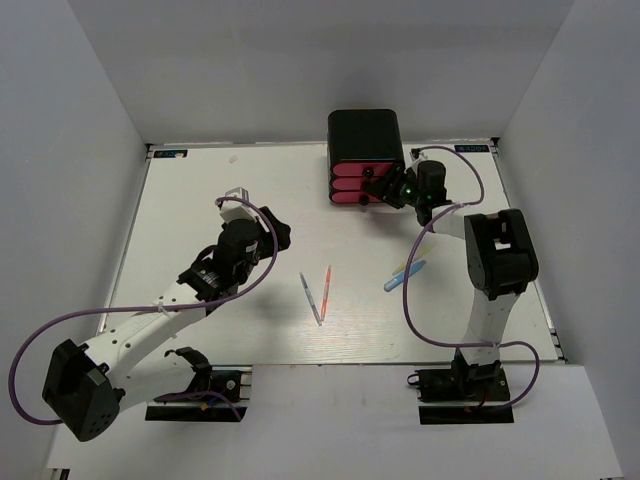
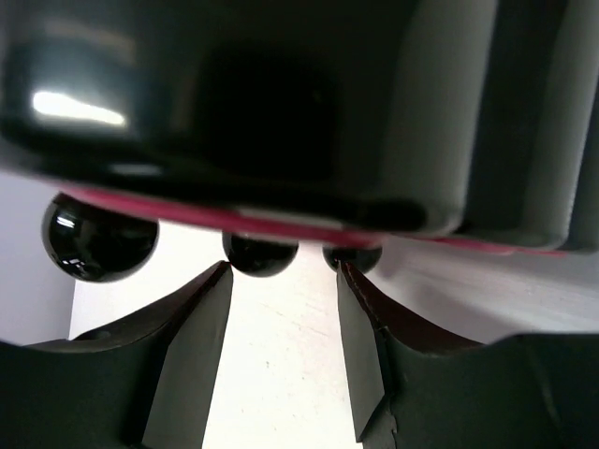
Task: Sort the stationery into containers
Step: Open the drawer at the center of the board, then pick up the pen from the center of the board, then place the pen in the drawer.
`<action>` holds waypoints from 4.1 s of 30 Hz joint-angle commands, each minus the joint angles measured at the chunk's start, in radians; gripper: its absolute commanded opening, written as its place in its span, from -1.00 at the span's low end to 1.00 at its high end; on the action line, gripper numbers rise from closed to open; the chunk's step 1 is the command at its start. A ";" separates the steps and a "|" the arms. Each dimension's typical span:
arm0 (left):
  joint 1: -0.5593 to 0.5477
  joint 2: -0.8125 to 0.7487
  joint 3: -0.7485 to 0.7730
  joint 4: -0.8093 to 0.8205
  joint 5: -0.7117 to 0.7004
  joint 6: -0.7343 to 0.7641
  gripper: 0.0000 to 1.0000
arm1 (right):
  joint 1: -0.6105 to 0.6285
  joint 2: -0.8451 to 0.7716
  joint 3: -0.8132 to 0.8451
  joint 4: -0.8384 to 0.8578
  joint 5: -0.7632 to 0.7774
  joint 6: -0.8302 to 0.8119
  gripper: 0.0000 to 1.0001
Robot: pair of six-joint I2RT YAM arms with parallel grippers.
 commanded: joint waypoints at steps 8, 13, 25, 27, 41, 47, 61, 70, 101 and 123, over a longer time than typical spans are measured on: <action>-0.003 -0.004 -0.010 -0.007 0.000 -0.019 0.49 | 0.010 0.046 0.080 0.105 0.012 0.053 0.09; -0.003 0.006 -0.010 -0.018 0.009 -0.019 0.49 | 0.013 0.064 0.091 0.105 0.024 0.059 -0.03; -0.003 0.124 0.028 -0.085 0.117 -0.164 0.32 | 0.004 -0.008 -0.039 0.148 -0.022 0.071 -0.53; -0.003 0.178 0.061 -0.114 0.143 -0.184 0.32 | 0.005 -0.049 -0.096 0.154 -0.036 0.074 -0.53; -0.013 0.362 0.131 -0.202 0.224 -0.250 0.40 | 0.004 -0.174 -0.214 0.129 -0.065 0.041 0.33; -0.013 0.444 0.176 -0.234 0.264 -0.250 0.40 | -0.006 -0.223 -0.239 0.096 -0.079 0.011 0.59; -0.074 0.666 0.329 -0.430 0.273 -0.298 0.13 | -0.058 -0.411 -0.405 -0.026 -0.095 -0.076 0.64; -0.102 0.757 0.386 -0.528 0.261 -0.316 -0.21 | -0.099 -0.585 -0.481 -0.131 -0.131 -0.238 0.81; -0.089 0.620 0.599 0.332 -0.107 -0.330 -1.00 | -0.127 -0.845 -0.559 -0.423 -0.272 -0.777 -0.85; -0.089 1.010 0.822 0.680 -0.283 -0.160 -1.00 | -0.133 -0.942 -0.630 -0.429 -0.226 -0.785 -0.85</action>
